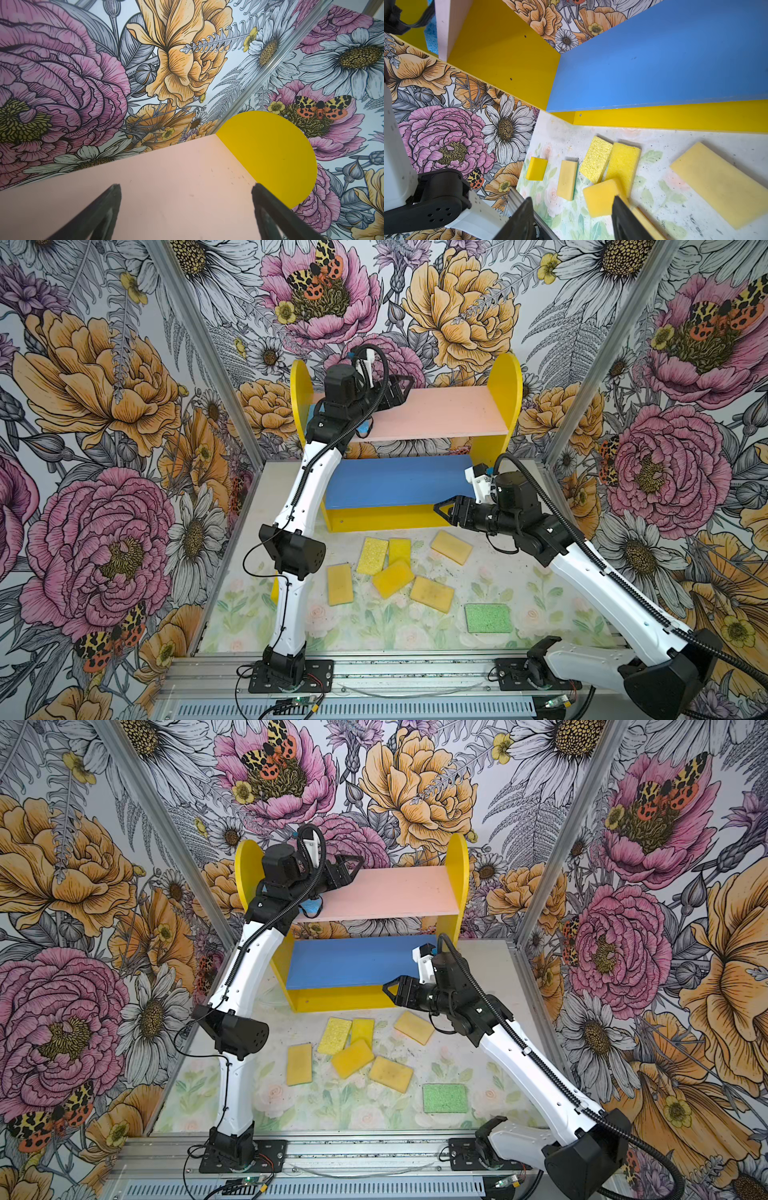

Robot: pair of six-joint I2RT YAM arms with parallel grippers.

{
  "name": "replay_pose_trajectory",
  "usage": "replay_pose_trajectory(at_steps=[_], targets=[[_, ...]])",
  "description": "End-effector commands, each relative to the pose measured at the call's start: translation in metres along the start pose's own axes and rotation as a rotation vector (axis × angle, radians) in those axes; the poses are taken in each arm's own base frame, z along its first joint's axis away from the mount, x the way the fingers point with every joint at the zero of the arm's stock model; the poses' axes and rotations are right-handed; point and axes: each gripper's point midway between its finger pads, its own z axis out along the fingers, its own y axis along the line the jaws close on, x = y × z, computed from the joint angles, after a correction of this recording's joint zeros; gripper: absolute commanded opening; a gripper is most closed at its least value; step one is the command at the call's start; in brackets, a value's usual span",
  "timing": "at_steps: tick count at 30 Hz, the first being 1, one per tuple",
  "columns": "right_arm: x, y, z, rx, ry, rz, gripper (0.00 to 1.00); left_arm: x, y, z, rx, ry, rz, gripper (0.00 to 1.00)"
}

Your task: Place and organize the cleaning sponges onto the shelf

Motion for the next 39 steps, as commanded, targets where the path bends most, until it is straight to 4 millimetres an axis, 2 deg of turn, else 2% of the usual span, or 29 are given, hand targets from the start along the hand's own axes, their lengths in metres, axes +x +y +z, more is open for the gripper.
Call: replay_pose_trajectory(at_steps=[1,6,13,17,20,23,26,29,32,34,37,39], targets=[[-0.007,0.009,-0.009,-0.035,-0.033,-0.009,0.61,-0.019,-0.021,-0.013,0.070,-0.032,0.022,0.99],[-0.005,0.007,-0.009,-0.033,-0.029,-0.006,0.61,-0.030,-0.057,-0.019,0.229,-0.059,0.010,0.99],[-0.006,0.011,-0.018,-0.041,-0.052,-0.013,0.61,-0.049,-0.108,-0.043,0.389,-0.094,-0.004,0.99],[-0.008,0.018,-0.026,-0.061,-0.067,-0.005,0.61,-0.046,-0.136,-0.059,0.441,-0.063,-0.019,0.99],[-0.010,0.024,-0.032,-0.078,-0.073,-0.002,0.61,-0.033,-0.160,-0.075,0.465,-0.024,-0.011,0.99],[-0.005,0.023,-0.035,-0.070,-0.060,0.008,0.62,-0.017,-0.192,-0.110,0.479,0.005,0.014,0.99],[0.009,0.009,-0.031,-0.020,-0.010,0.030,0.62,0.020,-0.207,-0.147,0.434,0.058,0.037,0.99],[0.027,-0.012,-0.026,0.031,0.029,0.058,0.62,0.073,-0.194,-0.184,0.341,0.121,0.013,0.99],[0.049,-0.034,-0.016,0.083,0.095,0.086,0.61,0.137,-0.160,-0.218,0.230,0.196,-0.037,0.99],[0.068,-0.050,-0.004,0.118,0.171,0.093,0.61,0.184,-0.125,-0.236,0.127,0.259,-0.094,0.99],[0.093,-0.077,0.016,0.187,0.268,0.123,0.61,0.240,-0.083,-0.260,0.020,0.320,-0.178,0.99],[0.104,-0.086,0.029,0.236,0.306,0.138,0.62,0.269,-0.064,-0.271,-0.026,0.357,-0.222,0.99]])
